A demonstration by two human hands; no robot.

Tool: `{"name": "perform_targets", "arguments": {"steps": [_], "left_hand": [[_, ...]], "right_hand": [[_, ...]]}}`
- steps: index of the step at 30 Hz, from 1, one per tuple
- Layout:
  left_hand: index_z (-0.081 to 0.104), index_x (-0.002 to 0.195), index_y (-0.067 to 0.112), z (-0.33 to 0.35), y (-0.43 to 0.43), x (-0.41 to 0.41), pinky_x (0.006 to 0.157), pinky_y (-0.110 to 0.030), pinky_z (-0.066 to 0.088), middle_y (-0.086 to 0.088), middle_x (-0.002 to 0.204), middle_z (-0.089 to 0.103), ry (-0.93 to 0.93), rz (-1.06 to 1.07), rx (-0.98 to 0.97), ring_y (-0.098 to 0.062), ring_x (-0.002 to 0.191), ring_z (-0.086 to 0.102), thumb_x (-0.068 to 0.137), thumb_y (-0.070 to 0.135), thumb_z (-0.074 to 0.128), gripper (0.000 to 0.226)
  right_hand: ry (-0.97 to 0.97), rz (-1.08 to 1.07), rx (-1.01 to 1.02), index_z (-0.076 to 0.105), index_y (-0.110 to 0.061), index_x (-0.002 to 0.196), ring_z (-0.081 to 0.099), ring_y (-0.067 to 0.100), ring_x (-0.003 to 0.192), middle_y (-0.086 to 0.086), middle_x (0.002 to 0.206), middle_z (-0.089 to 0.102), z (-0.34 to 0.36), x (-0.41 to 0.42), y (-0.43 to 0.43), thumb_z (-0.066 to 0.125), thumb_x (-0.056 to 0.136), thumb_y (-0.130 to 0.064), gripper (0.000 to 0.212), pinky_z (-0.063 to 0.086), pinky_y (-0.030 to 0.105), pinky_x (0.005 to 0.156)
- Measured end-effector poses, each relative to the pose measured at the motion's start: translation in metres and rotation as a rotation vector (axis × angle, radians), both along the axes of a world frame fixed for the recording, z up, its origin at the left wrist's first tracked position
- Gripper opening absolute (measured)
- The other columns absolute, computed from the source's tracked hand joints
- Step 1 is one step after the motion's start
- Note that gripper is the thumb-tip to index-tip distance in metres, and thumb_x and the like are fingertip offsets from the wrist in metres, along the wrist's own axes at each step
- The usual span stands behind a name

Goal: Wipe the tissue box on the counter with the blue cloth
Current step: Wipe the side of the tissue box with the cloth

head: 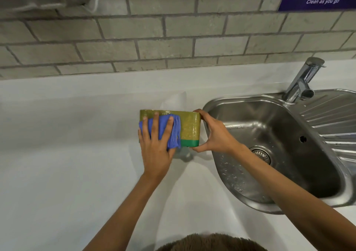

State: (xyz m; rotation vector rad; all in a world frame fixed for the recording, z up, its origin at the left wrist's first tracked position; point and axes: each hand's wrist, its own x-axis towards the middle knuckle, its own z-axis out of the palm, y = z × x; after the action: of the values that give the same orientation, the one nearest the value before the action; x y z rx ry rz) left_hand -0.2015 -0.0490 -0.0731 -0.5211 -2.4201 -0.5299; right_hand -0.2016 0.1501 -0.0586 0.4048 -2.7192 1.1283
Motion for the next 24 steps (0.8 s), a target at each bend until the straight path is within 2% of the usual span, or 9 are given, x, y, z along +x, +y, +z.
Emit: {"name": "perform_targets", "arguments": {"steps": [2, 6, 9, 11, 13, 15, 17, 21, 24], "left_hand": [[0.039, 0.133, 0.019, 0.009, 0.01, -0.002, 0.097, -0.067, 0.037, -0.024, 0.137, 0.052, -0.038, 0.025, 0.034, -0.054, 0.125, 0.042, 0.084, 0.032, 0.045, 0.051], [0.034, 0.137, 0.02, 0.005, 0.03, 0.006, 0.101, -0.063, 0.03, -0.018, 0.137, 0.054, 0.051, -0.087, -0.177, -0.049, 0.126, 0.045, 0.082, 0.042, 0.051, 0.061], [0.014, 0.149, 0.025, -0.011, 0.012, 0.014, 0.102, -0.062, 0.029, -0.015, 0.138, 0.053, 0.101, -0.163, -0.275, -0.044, 0.133, 0.039, 0.091, 0.044, 0.043, 0.068], [0.027, 0.145, 0.021, -0.01, -0.004, 0.013, 0.099, -0.065, 0.037, -0.019, 0.137, 0.053, 0.07, -0.128, -0.14, -0.041, 0.132, 0.033, 0.096, 0.037, 0.034, 0.053], [0.049, 0.135, 0.012, 0.004, -0.008, 0.005, 0.095, -0.065, 0.042, -0.022, 0.136, 0.053, -0.03, -0.01, 0.029, -0.048, 0.13, 0.038, 0.086, 0.028, 0.044, 0.051], [0.054, 0.132, 0.009, 0.019, 0.006, -0.001, 0.096, -0.067, 0.041, -0.022, 0.137, 0.053, -0.1, 0.066, 0.053, -0.052, 0.126, 0.043, 0.08, 0.027, 0.052, 0.055], [0.053, 0.133, 0.011, 0.024, 0.029, 0.004, 0.097, -0.066, 0.036, -0.019, 0.138, 0.053, -0.069, 0.013, -0.071, -0.05, 0.126, 0.046, 0.077, 0.032, 0.057, 0.06], [0.041, 0.134, 0.018, 0.006, 0.026, 0.016, 0.099, -0.06, 0.038, -0.014, 0.135, 0.057, 0.071, -0.165, -0.295, -0.042, 0.125, 0.05, 0.079, 0.039, 0.046, 0.06], [0.041, 0.133, 0.014, -0.005, -0.007, 0.018, 0.099, -0.061, 0.038, -0.018, 0.136, 0.055, 0.054, -0.12, -0.155, -0.04, 0.133, 0.037, 0.082, 0.033, 0.046, 0.055]], "right_hand": [[0.013, 0.002, -0.013, 0.036, -0.018, 0.133, 0.058, 0.012, 0.101, -0.004, 0.113, 0.058, 0.0, -0.001, -0.002, 0.086, 0.051, -0.031, 0.097, 0.048, 0.021, 0.086], [-0.008, 0.017, -0.039, 0.034, -0.02, 0.136, 0.059, 0.014, 0.105, -0.002, 0.119, 0.059, 0.002, -0.001, -0.001, 0.085, 0.049, -0.026, 0.1, 0.05, 0.024, 0.09], [-0.014, 0.026, -0.028, 0.035, -0.02, 0.135, 0.059, 0.013, 0.106, -0.005, 0.118, 0.058, 0.002, 0.0, 0.002, 0.084, 0.05, -0.029, 0.099, 0.048, 0.022, 0.091], [-0.001, 0.018, -0.023, 0.036, -0.021, 0.134, 0.059, 0.013, 0.101, -0.005, 0.114, 0.059, 0.002, 0.0, 0.002, 0.086, 0.051, -0.032, 0.097, 0.049, 0.024, 0.088], [0.007, 0.016, -0.023, 0.036, -0.021, 0.133, 0.06, 0.014, 0.099, -0.003, 0.111, 0.06, 0.002, -0.001, 0.0, 0.086, 0.051, -0.035, 0.096, 0.05, 0.026, 0.086], [0.015, 0.017, -0.027, 0.036, -0.021, 0.133, 0.06, 0.015, 0.1, -0.003, 0.111, 0.06, 0.001, -0.001, -0.002, 0.085, 0.051, -0.036, 0.097, 0.051, 0.027, 0.087], [0.013, 0.024, -0.04, 0.035, -0.021, 0.135, 0.06, 0.012, 0.101, -0.005, 0.114, 0.061, 0.001, -0.001, -0.001, 0.085, 0.049, -0.034, 0.1, 0.05, 0.023, 0.088], [-0.001, 0.05, -0.025, 0.036, -0.021, 0.134, 0.056, -0.009, 0.09, -0.019, 0.11, 0.056, -0.001, -0.001, 0.004, 0.086, 0.047, -0.026, 0.1, 0.04, 0.001, 0.077], [0.003, 0.026, -0.019, 0.037, -0.026, 0.131, 0.054, -0.012, 0.087, -0.026, 0.104, 0.053, -0.003, 0.002, 0.004, 0.086, 0.049, -0.031, 0.096, 0.038, 0.0, 0.074]]}}
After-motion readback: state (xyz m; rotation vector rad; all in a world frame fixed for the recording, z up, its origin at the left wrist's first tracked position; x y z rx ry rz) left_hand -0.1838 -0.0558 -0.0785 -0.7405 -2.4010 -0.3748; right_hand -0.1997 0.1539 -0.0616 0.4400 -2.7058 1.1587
